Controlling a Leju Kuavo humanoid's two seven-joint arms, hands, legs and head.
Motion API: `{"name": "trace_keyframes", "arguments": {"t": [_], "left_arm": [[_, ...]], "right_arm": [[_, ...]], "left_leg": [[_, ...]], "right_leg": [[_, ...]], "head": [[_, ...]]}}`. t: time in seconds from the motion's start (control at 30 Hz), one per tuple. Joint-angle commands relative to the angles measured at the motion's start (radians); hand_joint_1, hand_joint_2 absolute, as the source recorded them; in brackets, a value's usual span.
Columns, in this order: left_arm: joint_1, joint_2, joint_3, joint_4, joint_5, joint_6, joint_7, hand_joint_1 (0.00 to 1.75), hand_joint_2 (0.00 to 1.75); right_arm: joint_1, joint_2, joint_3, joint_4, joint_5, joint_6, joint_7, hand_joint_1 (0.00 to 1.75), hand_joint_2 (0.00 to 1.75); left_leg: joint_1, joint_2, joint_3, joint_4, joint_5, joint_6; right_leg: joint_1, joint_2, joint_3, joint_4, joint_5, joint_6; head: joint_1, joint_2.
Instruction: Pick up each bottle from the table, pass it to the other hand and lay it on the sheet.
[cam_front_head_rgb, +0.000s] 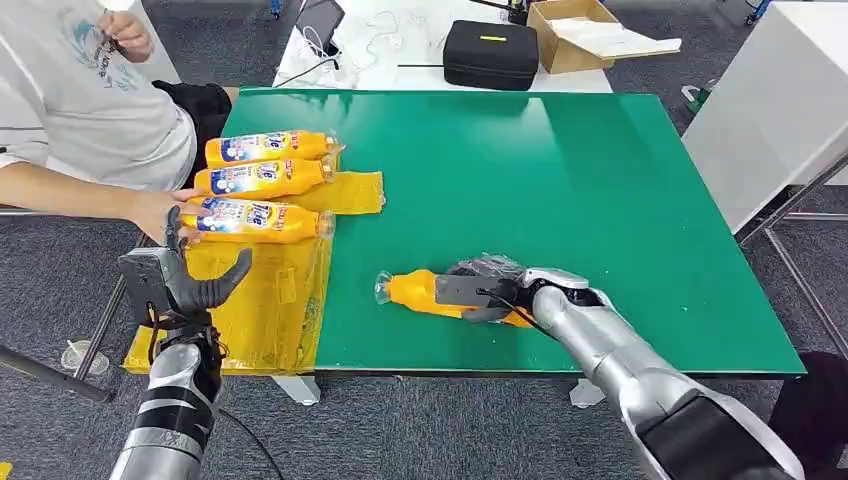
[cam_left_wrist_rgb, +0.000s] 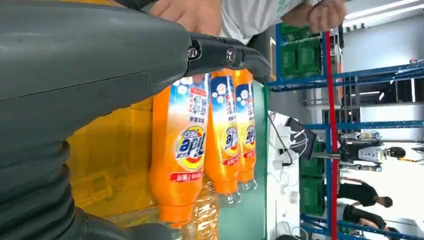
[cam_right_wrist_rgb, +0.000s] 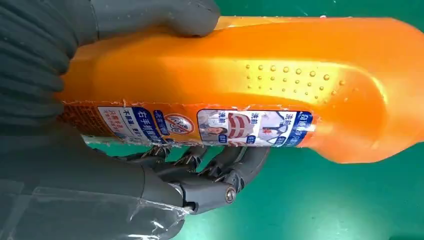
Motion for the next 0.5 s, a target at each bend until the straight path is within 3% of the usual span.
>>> {"name": "trace_keyframes", "arguments": {"t": [0.03, 0.07, 0.13, 0.23, 0.43, 0.47, 0.5], "left_arm": [[-0.035, -0.002, 0.007, 0.075, 0.003, -0.001, 0.003, 0.0, 1.75], [-0.031, -0.002, 0.006, 0.071, 0.003, -0.004, 0.003, 0.0, 1.75], [-0.007, -0.006, 0.012, 0.034, 0.004, -0.005, 0.003, 0.0, 1.75], [0.052, -0.022, 0.029, -0.06, 0.028, -0.033, 0.02, 0.0, 1.75], [0.061, -0.023, 0.022, -0.075, 0.032, -0.042, 0.031, 0.0, 1.75], [0.059, -0.023, 0.023, -0.072, 0.033, -0.043, 0.032, 0.0, 1.75], [0.064, -0.03, 0.026, -0.08, 0.061, -0.072, 0.043, 0.0, 1.75]], "right_arm": [[0.051, -0.041, 0.08, 0.011, -0.066, -0.104, -0.007, 1.75, 1.75], [0.063, -0.045, 0.076, -0.011, -0.072, -0.124, -0.004, 1.75, 1.75], [0.172, -0.014, -0.056, -0.129, -0.107, -0.339, -0.017, 1.75, 1.75], [0.37, 0.1, -0.302, -0.427, -0.086, -0.595, -0.072, 1.75, 1.75], [0.391, 0.111, -0.347, -0.481, -0.039, -0.549, -0.04, 1.75, 1.75], [0.392, 0.115, -0.358, -0.477, -0.037, -0.557, -0.053, 1.75, 1.75], [0.417, 0.161, -0.436, -0.519, -0.063, -0.671, -0.162, 1.75, 1.75]], "left_leg": [[0.0, -0.002, 0.002, -0.001, 0.0, 0.001], [0.0, -0.002, 0.003, -0.002, 0.0, 0.001], [0.001, -0.001, 0.003, -0.002, 0.0, 0.001], [0.002, 0.0, 0.006, -0.004, -0.001, 0.001], [0.001, -0.001, -0.002, -0.001, -0.003, 0.0], [0.001, -0.003, -0.003, 0.0, -0.002, 0.0], [0.0, -0.003, -0.001, 0.0, -0.003, 0.001]], "right_leg": [[0.001, -0.003, 0.003, -0.001, -0.001, -0.001], [0.001, -0.004, 0.005, -0.002, -0.001, -0.001], [0.001, -0.003, 0.004, -0.002, 0.0, -0.001], [0.002, -0.001, 0.007, -0.005, -0.001, -0.002], [0.001, 0.0, -0.001, 0.0, -0.002, -0.002], [0.001, -0.002, -0.002, 0.0, -0.002, -0.001], [0.001, -0.003, 0.0, 0.001, -0.003, -0.001]], "head": [[0.0, 0.0], [0.0, 0.0], [0.0, 0.0], [0.0, 0.0], [-0.001, 0.0], [0.0, 0.0], [0.0, 0.0]]}}
